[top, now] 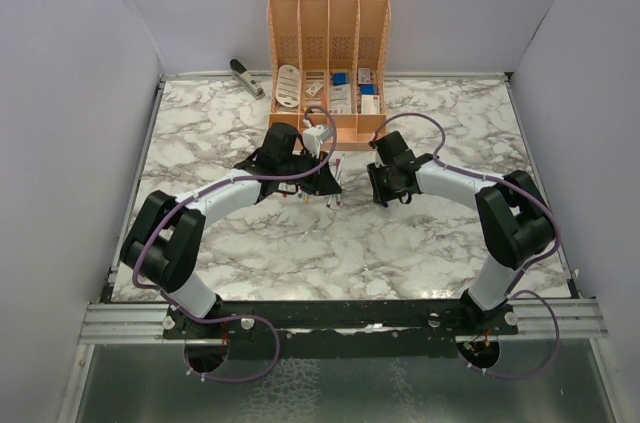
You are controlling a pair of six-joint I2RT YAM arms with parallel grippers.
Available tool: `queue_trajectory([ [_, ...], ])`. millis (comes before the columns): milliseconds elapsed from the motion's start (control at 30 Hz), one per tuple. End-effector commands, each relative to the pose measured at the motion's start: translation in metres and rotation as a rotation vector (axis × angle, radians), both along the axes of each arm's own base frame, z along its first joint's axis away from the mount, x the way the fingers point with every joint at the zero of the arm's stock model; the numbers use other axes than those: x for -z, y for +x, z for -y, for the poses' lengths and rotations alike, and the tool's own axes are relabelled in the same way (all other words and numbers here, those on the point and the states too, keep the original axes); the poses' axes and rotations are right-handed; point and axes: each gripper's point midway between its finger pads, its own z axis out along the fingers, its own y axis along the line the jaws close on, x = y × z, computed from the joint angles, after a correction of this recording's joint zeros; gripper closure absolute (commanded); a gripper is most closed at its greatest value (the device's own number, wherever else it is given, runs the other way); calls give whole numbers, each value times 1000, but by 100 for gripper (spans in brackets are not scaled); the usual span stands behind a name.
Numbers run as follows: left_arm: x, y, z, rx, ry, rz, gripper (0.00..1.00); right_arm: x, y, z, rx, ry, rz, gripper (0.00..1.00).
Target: Insert the pens into the pen caps
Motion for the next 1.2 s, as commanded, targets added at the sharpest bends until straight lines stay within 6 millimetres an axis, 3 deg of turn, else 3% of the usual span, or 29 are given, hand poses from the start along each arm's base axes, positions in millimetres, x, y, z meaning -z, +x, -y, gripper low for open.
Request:
queue_trajectory([
  [0,-4,-1,3,26,-34,8,100,38,-67,27,24,-99,-281,67],
  [667,-6,4,5,35,-46,1,100,55,-68,35,51,-172,-332,73],
  [767,-6,4,6,36,-46,1,100,56,-68,36,53,-181,-336,80],
  [900,-6,5,6,36,-47,2,100,56,-69,38,60,-192,-340,99],
  [1033,-5,6,6,37,-46,-1,100,51,-62,37,71,-192,-316,99],
  [1167,-8,8,8,43,-53,3,100,34,-40,32,107,-184,-235,99],
])
